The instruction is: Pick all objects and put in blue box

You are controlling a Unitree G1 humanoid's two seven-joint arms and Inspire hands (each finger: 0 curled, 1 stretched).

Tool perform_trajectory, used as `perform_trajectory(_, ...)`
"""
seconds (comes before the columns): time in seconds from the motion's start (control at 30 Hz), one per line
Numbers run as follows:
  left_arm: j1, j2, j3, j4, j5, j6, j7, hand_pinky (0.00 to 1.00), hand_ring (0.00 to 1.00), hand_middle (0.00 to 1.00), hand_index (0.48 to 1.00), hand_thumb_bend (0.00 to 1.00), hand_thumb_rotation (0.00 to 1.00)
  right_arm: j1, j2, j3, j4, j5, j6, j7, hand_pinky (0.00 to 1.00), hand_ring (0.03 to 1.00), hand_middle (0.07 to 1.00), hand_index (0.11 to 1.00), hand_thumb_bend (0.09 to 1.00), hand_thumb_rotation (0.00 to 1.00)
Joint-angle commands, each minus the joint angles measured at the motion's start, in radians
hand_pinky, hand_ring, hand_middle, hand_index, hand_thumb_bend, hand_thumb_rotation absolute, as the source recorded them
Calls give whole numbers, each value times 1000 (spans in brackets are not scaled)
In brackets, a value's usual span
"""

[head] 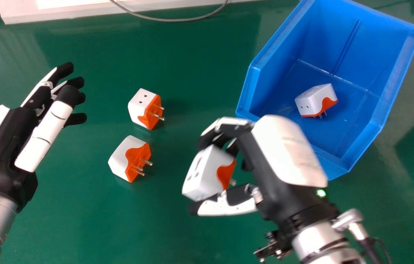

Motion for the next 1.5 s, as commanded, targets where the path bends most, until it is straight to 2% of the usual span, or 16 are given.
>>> perform_trajectory(0.0, -5, 15, 13, -6, -14, -18, -9, 801, 880, 903, 926, 783, 824, -3, 40, -24, -50, 2, -34, -61, 324, 438, 527, 544, 489, 0)
perform_trajectory(0.2, -13, 15, 16, 10, -15, -25, -16, 800, 879, 904, 926, 778, 819, -51, 59, -102, -41, 27, -76, -113, 296, 417, 508, 553, 486, 0)
perform_trajectory(0.4, -14, 14, 20, 13, -18, -28, -25, 800, 877, 903, 925, 758, 811, -134, 52, -193, -1, -25, -63, -129, 312, 425, 518, 543, 488, 0)
perform_trajectory(0.5, -17, 13, 20, 14, -18, -27, -25, 800, 877, 903, 925, 754, 809, -167, 45, -234, 10, -27, -50, -104, 316, 427, 520, 540, 489, 0)
perform_trajectory(0.77, -22, 12, 16, 19, -13, -24, -22, 799, 876, 904, 926, 739, 805, -310, 1, -361, 62, -57, 18, -29, 314, 428, 522, 554, 487, 0)
perform_trajectory(1.03, -28, 12, 17, 26, -16, -23, -22, 798, 876, 904, 926, 725, 802, -474, -95, -460, 268, -66, 75, -33, 308, 426, 520, 560, 486, 0)
perform_trajectory(1.23, -30, 11, 14, 24, -14, -26, -23, 796, 875, 903, 925, 718, 799, -604, -157, -463, 489, -71, 110, -53, 305, 424, 517, 565, 486, 0)
perform_trajectory(1.33, -31, 10, 12, 28, -14, -29, -24, 796, 875, 903, 924, 715, 798, -678, -179, -444, 616, -81, 139, -65, 306, 422, 516, 566, 486, 0)
perform_trajectory(1.47, -26, 7, 6, 18, -11, -34, -23, 796, 875, 903, 924, 714, 797, -761, -192, -402, 764, -81, 166, -78, 307, 418, 512, 567, 486, 0)
